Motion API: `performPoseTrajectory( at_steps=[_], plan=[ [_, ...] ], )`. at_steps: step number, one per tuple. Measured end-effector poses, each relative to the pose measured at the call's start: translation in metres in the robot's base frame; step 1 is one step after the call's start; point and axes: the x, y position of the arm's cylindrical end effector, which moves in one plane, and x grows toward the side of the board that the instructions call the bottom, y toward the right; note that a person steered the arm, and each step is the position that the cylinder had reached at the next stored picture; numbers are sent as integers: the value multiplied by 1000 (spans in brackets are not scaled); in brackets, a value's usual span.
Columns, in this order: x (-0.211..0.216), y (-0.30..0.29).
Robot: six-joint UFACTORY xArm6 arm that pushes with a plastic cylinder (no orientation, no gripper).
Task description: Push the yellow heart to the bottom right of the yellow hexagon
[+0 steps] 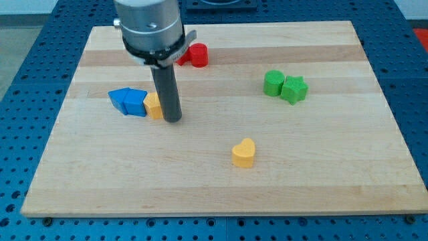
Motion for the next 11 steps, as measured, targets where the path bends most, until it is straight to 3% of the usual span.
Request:
performPoseTrajectory(
  at_steps=[3,4,5,7,11],
  plan=[
    [132,91],
    [119,165],
    [97,182],
    [88,128],
    [31,83]
  ],
)
